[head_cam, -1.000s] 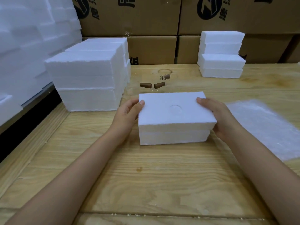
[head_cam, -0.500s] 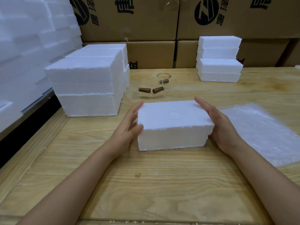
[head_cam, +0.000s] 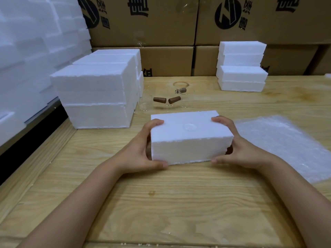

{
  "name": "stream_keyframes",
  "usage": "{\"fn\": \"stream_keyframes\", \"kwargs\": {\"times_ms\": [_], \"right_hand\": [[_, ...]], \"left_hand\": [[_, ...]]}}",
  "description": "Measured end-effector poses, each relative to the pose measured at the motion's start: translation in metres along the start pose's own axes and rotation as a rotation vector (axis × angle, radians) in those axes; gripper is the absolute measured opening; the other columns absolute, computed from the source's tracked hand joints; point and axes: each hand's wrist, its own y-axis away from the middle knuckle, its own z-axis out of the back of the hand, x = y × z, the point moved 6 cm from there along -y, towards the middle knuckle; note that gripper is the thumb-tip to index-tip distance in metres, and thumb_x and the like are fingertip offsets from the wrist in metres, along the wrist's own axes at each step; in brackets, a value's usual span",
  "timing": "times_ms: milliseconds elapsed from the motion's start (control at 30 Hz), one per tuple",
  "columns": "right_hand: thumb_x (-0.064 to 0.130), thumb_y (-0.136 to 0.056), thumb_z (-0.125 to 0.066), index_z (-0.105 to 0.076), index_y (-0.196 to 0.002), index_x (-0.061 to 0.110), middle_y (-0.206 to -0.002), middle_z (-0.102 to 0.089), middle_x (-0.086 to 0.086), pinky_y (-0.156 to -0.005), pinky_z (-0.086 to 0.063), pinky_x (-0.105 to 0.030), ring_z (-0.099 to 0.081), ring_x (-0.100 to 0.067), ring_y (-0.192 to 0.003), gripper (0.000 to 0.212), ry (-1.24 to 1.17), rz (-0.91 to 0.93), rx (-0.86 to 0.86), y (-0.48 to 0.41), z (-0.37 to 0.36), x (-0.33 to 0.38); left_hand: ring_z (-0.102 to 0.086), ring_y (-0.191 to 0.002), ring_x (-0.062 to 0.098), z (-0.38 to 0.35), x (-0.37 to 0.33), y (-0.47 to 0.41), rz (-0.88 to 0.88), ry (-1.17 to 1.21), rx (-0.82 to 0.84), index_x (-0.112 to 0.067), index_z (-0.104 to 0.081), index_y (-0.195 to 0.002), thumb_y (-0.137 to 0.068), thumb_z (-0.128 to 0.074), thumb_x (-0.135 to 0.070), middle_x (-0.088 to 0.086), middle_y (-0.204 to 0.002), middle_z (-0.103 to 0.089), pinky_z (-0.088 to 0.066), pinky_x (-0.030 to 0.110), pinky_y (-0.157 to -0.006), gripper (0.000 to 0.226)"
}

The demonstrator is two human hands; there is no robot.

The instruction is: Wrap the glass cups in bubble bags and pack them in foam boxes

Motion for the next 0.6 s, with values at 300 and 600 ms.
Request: {"fn": "stream_keyframes", "kwargs": {"times_ms": [300, 600], "right_hand": [[0.015, -0.057, -0.085, -0.038, -0.127, 0.052, -0.116, -0.043, 0.041, -0.072, -0.051, -0.016, -0.06, 0.002, -0.095, 0.092, -0.115, 0.035, -0.063, -0.001, 0.007, 0.011], [0.048, -0.057, -0.074, -0.042, -0.114, 0.065, -0.12, -0.057, 0.025, -0.067, -0.053, -0.023, -0.061, -0.003, -0.104, 0.067, -0.248, -0.043, -0.032, -0.006, 0.01, 0.032]], "left_hand": [[-0.06, -0.107, 0.002, 0.007, -0.004, -0.003, 0.073, 0.231, -0.037, -0.055, -0.033, -0.134, -0.057, -0.086, -0.02, -0.033, -0.112, -0.056, -0.05, 0.018, -0.08, 0.1], [-0.058, -0.118, 0.004, 0.014, -0.011, -0.006, 0.141, 0.391, -0.006, -0.062, -0.045, -0.121, -0.063, -0.072, -0.045, -0.024, -0.126, -0.059, -0.051, 0.024, -0.088, 0.067]]}}
